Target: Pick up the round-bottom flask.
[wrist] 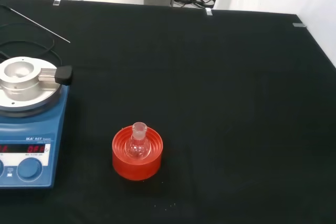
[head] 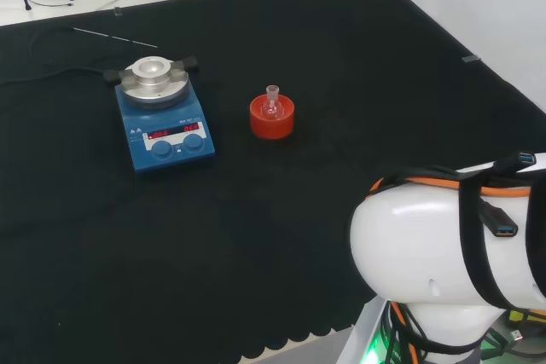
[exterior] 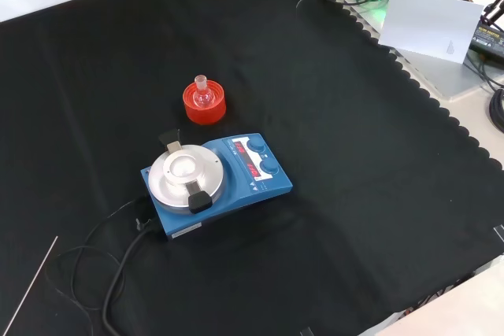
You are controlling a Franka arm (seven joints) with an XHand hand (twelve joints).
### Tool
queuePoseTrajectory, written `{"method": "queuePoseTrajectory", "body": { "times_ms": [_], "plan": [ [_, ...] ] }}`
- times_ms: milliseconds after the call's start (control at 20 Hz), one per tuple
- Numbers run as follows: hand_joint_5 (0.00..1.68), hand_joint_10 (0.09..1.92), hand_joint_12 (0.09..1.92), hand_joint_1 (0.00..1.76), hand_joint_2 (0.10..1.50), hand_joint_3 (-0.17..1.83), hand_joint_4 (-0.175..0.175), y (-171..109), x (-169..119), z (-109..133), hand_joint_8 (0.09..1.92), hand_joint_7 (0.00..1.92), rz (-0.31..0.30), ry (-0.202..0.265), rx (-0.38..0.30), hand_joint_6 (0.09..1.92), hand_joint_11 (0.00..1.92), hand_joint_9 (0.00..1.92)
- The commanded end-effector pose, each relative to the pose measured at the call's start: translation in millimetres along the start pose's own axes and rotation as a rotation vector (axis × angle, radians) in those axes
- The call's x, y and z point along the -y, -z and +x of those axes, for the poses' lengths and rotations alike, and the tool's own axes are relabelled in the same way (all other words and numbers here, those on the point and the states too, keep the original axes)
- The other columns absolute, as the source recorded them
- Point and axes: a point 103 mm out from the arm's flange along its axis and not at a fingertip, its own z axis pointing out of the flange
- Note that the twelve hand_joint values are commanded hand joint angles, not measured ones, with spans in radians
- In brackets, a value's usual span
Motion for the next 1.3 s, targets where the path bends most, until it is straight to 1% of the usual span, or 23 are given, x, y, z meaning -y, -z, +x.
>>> {"method": "queuePoseTrajectory", "body": {
  "times_ms": [50, 150, 250, 350, 450, 500, 600, 750, 850, 900, 1050, 1200, 1300],
  "plan": [
    [0.30, 0.58, 1.17, 0.53, 1.00, 0.40, 0.021, -36.1, -21.6, -7.3, 0.48, 0.21, -0.031, -0.007, -0.070, 0.09, 0.00, 0.31],
    [0.32, 0.59, 1.23, 0.63, 0.90, 0.51, 0.021, -48.0, -31.5, -10.0, 0.50, 0.23, -0.034, -0.005, -0.109, 0.09, 0.00, 0.35],
    [0.33, 0.59, 1.26, 0.70, 0.83, 0.59, 0.020, -63.3, -45.8, -12.8, 0.51, 0.24, -0.033, 0.005, -0.152, 0.09, 0.00, 0.37],
    [0.34, 0.60, 1.27, 0.74, 0.79, 0.63, 0.020, -82.5, -65.8, -13.4, 0.51, 0.24, -0.045, 0.027, -0.171, 0.09, 0.00, 0.38],
    [0.35, 0.60, 1.28, 0.78, 0.74, 0.67, 0.020, -103.0, -86.1, -14.0, 0.52, 0.24, -0.056, 0.055, -0.228, 0.09, 0.00, 0.39],
    [0.36, 0.59, 1.28, 0.81, 0.71, 0.70, 0.022, -112.4, -94.5, -13.2, 0.52, 0.24, -0.059, 0.067, -0.245, 0.09, 0.00, 0.39],
    [0.38, 0.59, 1.28, 0.86, 0.64, 0.76, 0.024, -128.3, -108.0, -12.7, 0.52, 0.25, -0.057, 0.075, -0.268, 0.09, 0.00, 0.40],
    [0.41, 0.59, 1.28, 0.88, 0.61, 0.79, 0.026, -151.3, -124.1, -13.4, 0.52, 0.25, -0.034, 0.082, -0.321, 0.09, 0.00, 0.41],
    [0.42, 0.59, 1.28, 0.88, 0.59, 0.81, 0.026, -167.7, -134.5, -12.9, 0.52, 0.25, -0.001, 0.120, -0.343, 0.09, 0.00, 0.42],
    [0.42, 0.59, 1.28, 0.89, 0.58, 0.82, 0.026, -174.9, -138.6, -12.4, 0.52, 0.26, 0.009, 0.125, -0.348, 0.09, 0.00, 0.42],
    [0.43, 0.59, 1.28, 0.89, 0.56, 0.82, 0.026, -192.6, -149.6, -9.1, 0.52, 0.26, 0.016, 0.130, -0.367, 0.09, 0.00, 0.42],
    [0.46, 0.59, 1.27, 0.90, 0.54, 0.82, 0.033, -207.8, -158.2, -6.2, 0.52, 0.26, 0.011, 0.123, -0.400, 0.09, 0.00, 0.42],
    [0.47, 0.59, 1.27, 0.91, 0.54, 0.82, 0.036, -217.6, -162.8, 0.1, 0.52, 0.26, 0.028, 0.130, -0.429, 0.09, 0.00, 0.42]
  ]
}}
